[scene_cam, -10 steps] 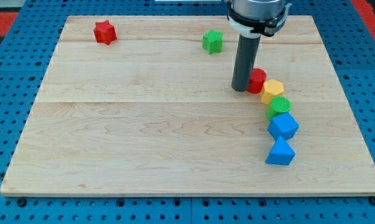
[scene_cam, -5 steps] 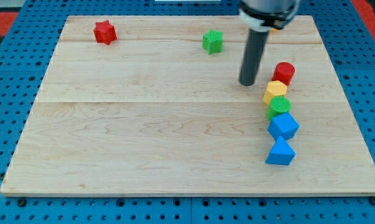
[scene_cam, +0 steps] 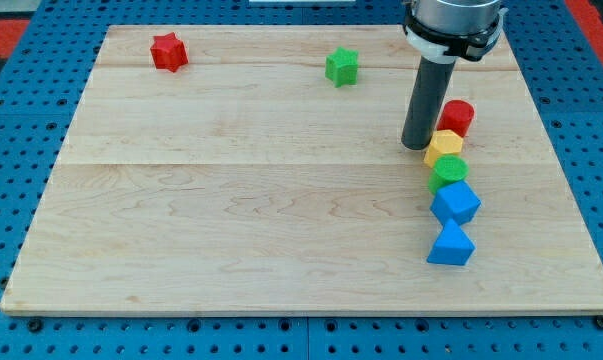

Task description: Slightly push the red circle to right

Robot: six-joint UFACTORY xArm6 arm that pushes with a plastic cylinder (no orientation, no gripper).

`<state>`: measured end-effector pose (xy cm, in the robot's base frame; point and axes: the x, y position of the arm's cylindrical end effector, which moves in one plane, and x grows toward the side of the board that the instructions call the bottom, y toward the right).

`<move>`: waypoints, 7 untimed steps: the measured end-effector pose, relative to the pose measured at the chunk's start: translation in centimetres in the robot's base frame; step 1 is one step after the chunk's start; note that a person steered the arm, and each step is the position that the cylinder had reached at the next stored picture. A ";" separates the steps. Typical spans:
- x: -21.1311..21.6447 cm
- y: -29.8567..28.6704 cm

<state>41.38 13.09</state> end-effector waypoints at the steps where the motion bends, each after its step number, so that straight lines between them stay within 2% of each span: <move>1: 0.0 -0.4; 5: 1.3 0.2; 6: 2.1 -2.9; 7: 4.8 -2.4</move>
